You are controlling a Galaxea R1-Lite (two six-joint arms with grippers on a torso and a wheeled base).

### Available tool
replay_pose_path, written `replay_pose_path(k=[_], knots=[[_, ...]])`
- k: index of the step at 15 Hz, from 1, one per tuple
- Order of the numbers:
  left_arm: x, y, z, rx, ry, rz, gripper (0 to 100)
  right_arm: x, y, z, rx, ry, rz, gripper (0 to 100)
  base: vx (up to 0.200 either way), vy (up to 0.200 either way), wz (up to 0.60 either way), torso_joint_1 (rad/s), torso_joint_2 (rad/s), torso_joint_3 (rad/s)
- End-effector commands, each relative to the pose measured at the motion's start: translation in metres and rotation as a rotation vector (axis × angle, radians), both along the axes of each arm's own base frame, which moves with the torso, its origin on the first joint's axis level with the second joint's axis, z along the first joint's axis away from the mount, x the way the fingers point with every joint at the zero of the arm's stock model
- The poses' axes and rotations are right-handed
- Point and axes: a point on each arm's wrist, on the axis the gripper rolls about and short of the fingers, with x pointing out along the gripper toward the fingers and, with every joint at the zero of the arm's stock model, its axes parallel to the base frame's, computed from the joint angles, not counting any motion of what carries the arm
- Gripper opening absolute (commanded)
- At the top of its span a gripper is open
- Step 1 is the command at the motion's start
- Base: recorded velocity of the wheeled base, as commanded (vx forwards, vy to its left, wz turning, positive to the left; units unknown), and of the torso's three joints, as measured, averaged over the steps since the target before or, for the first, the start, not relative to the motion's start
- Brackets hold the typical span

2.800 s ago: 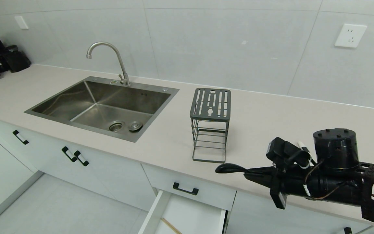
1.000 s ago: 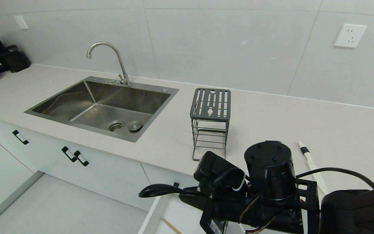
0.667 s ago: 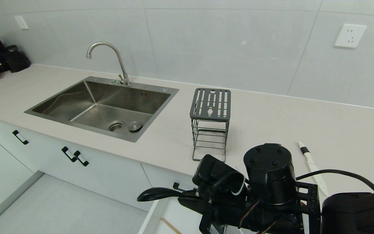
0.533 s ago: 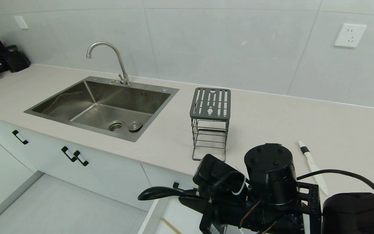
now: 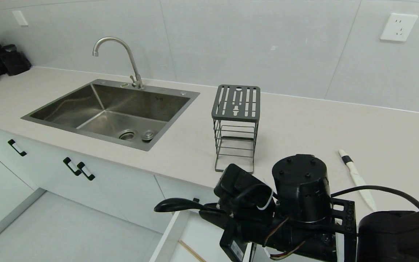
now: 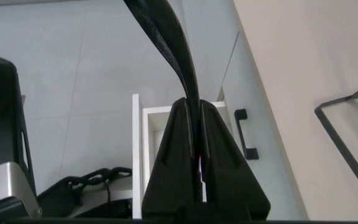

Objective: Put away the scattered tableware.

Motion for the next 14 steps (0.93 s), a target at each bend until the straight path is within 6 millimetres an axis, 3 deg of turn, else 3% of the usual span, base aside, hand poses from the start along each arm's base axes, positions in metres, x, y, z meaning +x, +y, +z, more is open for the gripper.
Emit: replay_pose_path(k=[1, 7, 14], knots=[[0.0000, 0.0000, -0.0001, 0.000, 0.001, 0.000, 100, 0.0007, 0.0013, 0.0000, 0.002, -0.001, 0.001, 0, 0.000, 0.000, 0.00, -0.159, 0.31, 0.163], [0.0000, 0.0000, -0.0001, 0.000, 0.001, 0.000, 100, 0.0016, 0.0027, 0.0010, 0.004, -0.003, 0.001, 0, 0.000, 0.000, 0.00, -0.150, 0.30, 0.148], [-0.0001, 0.0000, 0.0003, 0.000, -0.001, 0.000, 100, 0.0024, 0.0039, 0.0028, -0.003, 0.002, 0.001, 0, 0.000, 0.000, 0.00, -0.246, 0.49, 0.237]])
